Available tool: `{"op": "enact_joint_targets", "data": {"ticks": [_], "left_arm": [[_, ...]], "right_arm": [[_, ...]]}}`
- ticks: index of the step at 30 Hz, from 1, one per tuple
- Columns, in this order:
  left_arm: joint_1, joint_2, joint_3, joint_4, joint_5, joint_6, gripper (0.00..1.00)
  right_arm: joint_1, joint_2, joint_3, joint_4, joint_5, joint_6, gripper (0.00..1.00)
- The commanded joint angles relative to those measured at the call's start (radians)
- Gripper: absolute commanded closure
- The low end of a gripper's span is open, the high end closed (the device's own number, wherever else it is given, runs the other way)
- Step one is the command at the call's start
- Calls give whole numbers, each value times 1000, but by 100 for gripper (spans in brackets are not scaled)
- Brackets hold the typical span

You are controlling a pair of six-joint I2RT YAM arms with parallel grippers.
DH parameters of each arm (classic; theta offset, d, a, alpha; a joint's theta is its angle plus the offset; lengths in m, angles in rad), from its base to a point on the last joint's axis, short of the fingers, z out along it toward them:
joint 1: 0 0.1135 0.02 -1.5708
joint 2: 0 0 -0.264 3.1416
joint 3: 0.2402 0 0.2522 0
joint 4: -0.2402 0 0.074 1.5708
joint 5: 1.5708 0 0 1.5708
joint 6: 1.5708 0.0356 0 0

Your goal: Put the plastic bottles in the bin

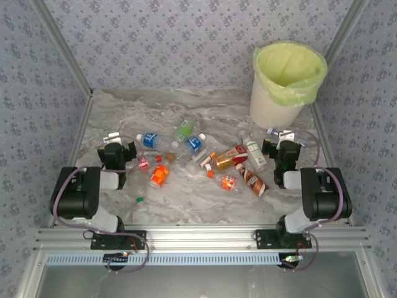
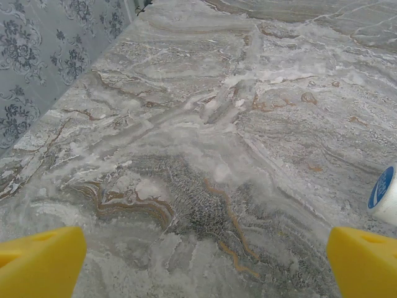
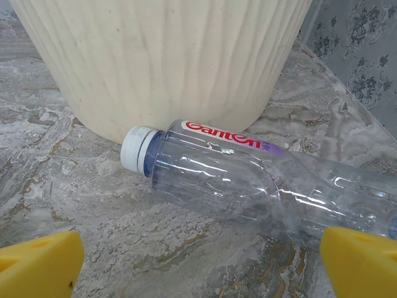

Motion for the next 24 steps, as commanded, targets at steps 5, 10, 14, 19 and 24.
{"op": "enact_joint_targets", "data": {"ticks": [5,10,14,19,24], "left_arm": [[1,-13,16,39,-13,14,1],[1,-13,18,39,-13,13,1],[2,-13,17,39,-13,14,1],[2,-13,17,39,-14,14,1],[2,-13,17,39,-15,15,0]], "right_arm": [[3,5,-7,23,19,4,0],[1,3,-7,22,13,6,0],[1,4,-6,23,13,6,0],[1,4,-7,23,13,6,0],[1,1,-10,26,13,6,0]]}}
